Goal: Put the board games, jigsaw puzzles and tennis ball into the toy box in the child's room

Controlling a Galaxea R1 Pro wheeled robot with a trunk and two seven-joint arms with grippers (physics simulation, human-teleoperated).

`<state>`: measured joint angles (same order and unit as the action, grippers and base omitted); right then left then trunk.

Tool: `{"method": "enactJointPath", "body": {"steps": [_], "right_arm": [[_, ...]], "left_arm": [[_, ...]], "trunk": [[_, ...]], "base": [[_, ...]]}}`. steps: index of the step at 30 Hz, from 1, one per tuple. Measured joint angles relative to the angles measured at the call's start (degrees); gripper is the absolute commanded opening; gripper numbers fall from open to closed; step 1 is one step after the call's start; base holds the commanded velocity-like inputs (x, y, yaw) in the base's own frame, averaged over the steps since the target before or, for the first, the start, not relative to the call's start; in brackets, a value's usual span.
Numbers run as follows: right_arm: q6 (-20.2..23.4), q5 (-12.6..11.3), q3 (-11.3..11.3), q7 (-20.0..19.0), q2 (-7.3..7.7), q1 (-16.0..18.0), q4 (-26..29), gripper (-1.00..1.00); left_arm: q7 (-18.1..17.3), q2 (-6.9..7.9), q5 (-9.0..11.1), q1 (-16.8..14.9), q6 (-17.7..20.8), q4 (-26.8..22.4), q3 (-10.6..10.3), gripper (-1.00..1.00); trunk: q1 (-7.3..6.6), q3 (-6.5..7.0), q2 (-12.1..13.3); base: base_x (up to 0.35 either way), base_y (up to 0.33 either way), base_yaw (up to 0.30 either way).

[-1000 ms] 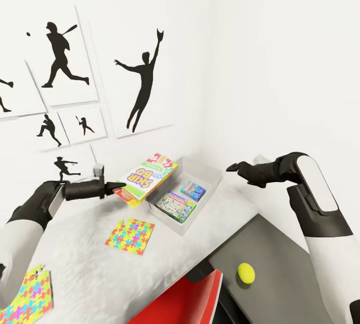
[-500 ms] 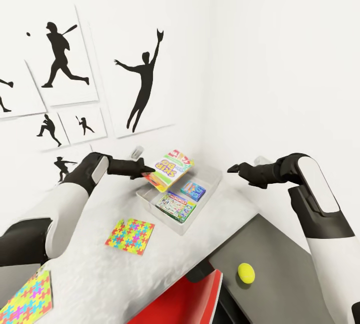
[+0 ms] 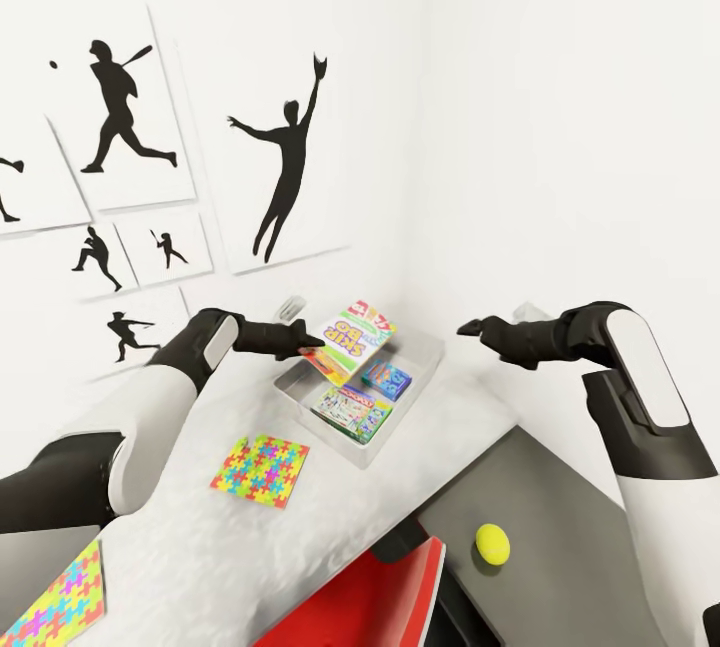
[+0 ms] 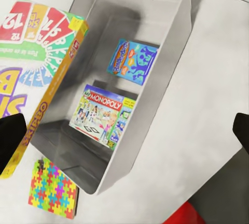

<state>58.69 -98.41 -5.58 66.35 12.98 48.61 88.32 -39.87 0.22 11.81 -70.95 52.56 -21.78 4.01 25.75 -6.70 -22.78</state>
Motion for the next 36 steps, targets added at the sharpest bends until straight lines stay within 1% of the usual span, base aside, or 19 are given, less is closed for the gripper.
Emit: {"method": "enactJointPath", "body": {"steps": [8, 14, 19, 26, 28, 30, 34, 36], "right_arm": [[0.05, -0.08, 0.09, 0.04, -0.21, 0.0, 0.06, 1.0], [0.0, -0.08, 0.09, 0.05, -0.27, 0.0, 0.06, 1.0], [-0.01, -0.09, 0.14, 0.05, -0.2, 0.0, 0.06, 1.0], [-0.01, -0.1, 0.09, 0.05, -0.19, 0.0, 0.06, 1.0], [-0.01, -0.1, 0.08, 0.05, -0.16, 0.01, 0.06, 1.0], [-0.01, -0.09, 0.03, 0.05, 0.01, 0.0, 0.06, 1.0], [-0.01, -0.12, 0.01, 0.05, 0.22, 0.0, 0.06, 1.0], [-0.01, -0.11, 0.01, 0.05, 0.28, 0.0, 0.06, 1.0]], "left_arm": [[0.01, -0.07, 0.02, 0.0, -1.27, 0.07, 0.14, -1.0], [-0.02, -0.94, 0.11, 0.0, -2.85, 0.33, 0.04, -1.0], [-0.02, -1.58, 0.06, 0.0, -3.14, 0.41, -0.02, -1.0], [-0.11, -1.93, -0.07, -0.01, -3.49, 0.42, -0.16, -1.0], [-0.11, -1.98, -0.05, -0.01, -4.49, 0.62, -0.17, -1.0], [-0.16, -1.99, -0.53, 0.0, -5.51, 2.13, -0.37, -1.0], [-0.19, -2.02, -0.57, -0.01, -7.61, 3.64, -0.42, -1.0], [-0.21, -2.03, -0.6, -0.01, -7.98, 3.79, -0.47, -1.0]], "trunk": [[0.0, -0.73, 0.0], [0.0, -1.29, 0.0], [0.0, -1.77, 0.0], [0.0, -2.43, 0.0], [0.0, -2.61, 0.0], [0.0, -2.81, 0.0], [0.0, -3.18, 0.0], [0.0, -3.37, -0.01]], "base": [[0.0, 0.0, 0.0], [0.0, 0.0, 0.0], [0.0, 0.0, 0.0], [0.0, 0.0, 0.0], [0.0, 0.0, 0.0], [0.0, 0.0, 0.0], [0.0, 0.0, 0.0], [0.0, 0.0, 0.0]]}}
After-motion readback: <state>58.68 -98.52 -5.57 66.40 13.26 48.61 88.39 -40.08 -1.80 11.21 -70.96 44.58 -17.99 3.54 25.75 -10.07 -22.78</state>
